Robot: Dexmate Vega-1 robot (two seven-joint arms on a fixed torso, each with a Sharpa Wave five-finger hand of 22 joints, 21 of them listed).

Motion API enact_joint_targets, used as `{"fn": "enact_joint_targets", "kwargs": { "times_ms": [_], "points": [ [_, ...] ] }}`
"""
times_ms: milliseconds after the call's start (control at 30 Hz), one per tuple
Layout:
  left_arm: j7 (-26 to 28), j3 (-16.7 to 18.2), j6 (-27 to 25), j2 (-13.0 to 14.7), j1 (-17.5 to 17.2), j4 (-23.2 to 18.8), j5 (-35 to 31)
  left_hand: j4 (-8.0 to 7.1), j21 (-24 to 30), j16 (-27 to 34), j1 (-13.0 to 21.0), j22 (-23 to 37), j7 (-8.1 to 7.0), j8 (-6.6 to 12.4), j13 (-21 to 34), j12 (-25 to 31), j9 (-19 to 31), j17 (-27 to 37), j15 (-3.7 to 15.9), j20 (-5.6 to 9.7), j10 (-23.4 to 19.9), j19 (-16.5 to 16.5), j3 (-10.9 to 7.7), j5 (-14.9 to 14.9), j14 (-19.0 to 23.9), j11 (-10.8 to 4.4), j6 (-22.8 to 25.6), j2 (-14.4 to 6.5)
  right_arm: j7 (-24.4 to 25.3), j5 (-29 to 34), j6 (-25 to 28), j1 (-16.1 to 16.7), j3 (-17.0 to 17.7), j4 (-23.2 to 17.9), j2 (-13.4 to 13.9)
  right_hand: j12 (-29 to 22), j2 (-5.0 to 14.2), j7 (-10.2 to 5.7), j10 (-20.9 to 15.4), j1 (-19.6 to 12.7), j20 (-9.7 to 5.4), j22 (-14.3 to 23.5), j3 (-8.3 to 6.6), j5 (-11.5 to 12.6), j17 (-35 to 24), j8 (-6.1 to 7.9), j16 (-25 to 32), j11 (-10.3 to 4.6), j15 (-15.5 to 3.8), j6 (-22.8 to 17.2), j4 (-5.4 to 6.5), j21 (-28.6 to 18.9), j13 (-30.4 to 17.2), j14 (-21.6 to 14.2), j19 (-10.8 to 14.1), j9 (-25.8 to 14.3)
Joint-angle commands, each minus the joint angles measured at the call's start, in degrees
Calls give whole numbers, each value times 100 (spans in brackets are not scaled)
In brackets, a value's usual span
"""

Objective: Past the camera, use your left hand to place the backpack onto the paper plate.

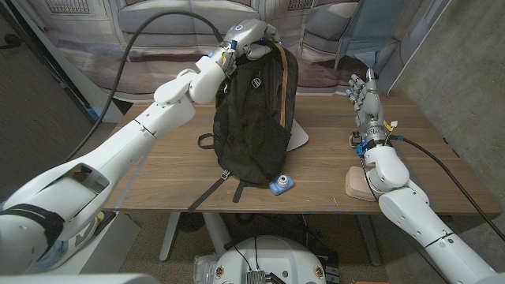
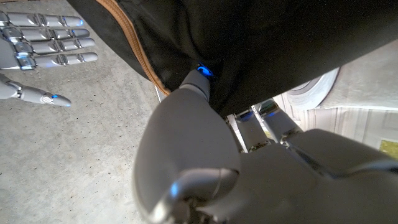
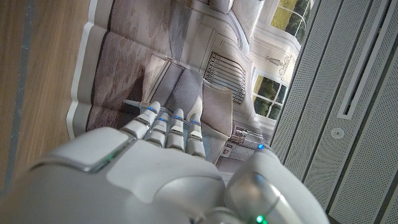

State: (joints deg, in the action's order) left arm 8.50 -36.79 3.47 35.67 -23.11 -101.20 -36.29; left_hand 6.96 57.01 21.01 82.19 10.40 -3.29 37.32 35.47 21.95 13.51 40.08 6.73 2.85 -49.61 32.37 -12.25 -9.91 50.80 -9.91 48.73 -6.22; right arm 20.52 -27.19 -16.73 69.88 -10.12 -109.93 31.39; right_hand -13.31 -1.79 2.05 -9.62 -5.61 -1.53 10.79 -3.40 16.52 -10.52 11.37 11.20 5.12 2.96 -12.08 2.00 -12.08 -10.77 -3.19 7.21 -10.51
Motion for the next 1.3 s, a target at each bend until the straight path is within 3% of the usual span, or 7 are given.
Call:
{"fn": "enact_joint_targets", "kwargs": {
  "times_ms": [33, 633, 1300],
  "points": [
    [-15, -162, 161, -235, 235, 142, -86, 17, 43, -8, -10, 14, 6, 39, 23, -14, 13, 30, 579, 489, -87, -29, -57, -42, 85, 11, 60, -29, 34, 16, -80, 93, 75, -50, -5, 33, 12, -1, -50, -81, -4, 13, 21, -1, -27, 4, -21, -9, 22, -33, -4, 2, -11, -60, 59, -31],
    [-40, -388, 257, -481, 522, 562, -153, 20, 78, -39, -22, 15, 0, 57, 60, -35, 1, 74, 581, 488, -121, -42, -73, -42, 128, 51, 113, -23, 20, 23, 12, 41, 29, 0, -24, 38, 16, -3, -46, -83, 0, 13, 32, -3, -27, 0, -22, -10, 27, -26, -7, 2, -11, -64, 65, -31],
    [413, -880, 785, -1152, 1185, 1796, -82, 18, 123, -86, -44, 17, 27, 73, 76, -54, -12, 115, 583, 490, -195, -51, -88, -41, 169, 28, 167, -13, -110, -19, -85, -103, -186, 395, -106, 43, 20, -4, -44, -83, 5, 13, 46, -8, -28, 1, -26, -9, 29, -30, -10, 3, -11, -63, 69, -32]
  ]
}}
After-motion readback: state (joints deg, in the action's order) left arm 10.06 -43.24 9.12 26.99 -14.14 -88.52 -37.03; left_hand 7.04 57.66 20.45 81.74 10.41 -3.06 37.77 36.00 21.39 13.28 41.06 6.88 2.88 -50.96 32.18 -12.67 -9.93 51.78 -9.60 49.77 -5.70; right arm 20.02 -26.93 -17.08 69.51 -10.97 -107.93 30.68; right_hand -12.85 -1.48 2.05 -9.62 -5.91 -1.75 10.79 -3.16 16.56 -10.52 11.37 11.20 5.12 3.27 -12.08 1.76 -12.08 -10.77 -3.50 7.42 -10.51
